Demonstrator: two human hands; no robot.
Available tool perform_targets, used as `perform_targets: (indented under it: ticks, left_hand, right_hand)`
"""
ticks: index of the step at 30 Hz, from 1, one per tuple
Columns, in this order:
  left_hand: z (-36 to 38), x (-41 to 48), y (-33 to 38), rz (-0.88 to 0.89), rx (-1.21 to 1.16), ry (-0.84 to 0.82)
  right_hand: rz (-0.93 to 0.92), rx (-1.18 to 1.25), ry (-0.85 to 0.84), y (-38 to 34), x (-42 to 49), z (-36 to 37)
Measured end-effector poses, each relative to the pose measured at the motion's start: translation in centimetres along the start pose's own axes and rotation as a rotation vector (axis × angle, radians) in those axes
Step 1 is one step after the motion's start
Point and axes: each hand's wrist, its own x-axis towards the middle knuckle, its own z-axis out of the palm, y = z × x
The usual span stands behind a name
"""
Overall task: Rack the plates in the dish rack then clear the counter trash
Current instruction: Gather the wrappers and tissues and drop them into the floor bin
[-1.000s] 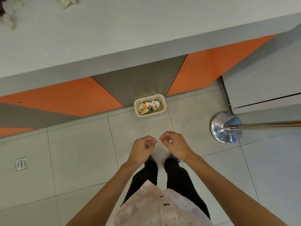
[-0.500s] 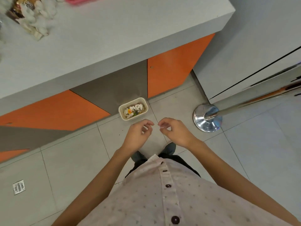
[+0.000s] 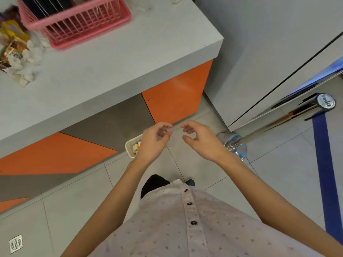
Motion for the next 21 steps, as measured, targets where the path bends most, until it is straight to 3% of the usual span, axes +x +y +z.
perform_targets:
  ticks: [11, 21]
  left_hand:
    - [-0.5, 7.6, 5.4, 0.091, -0.066, 0.092]
    - [-4.7, 21.9, 7.1, 0.085, -0.091, 0.118]
  right_hand:
    - [-0.022, 0.038, 0.054, 1.0, 7.5, -6.1]
    - [-0.092, 0.039, 0.119, -1.2, 22.8, -10.9]
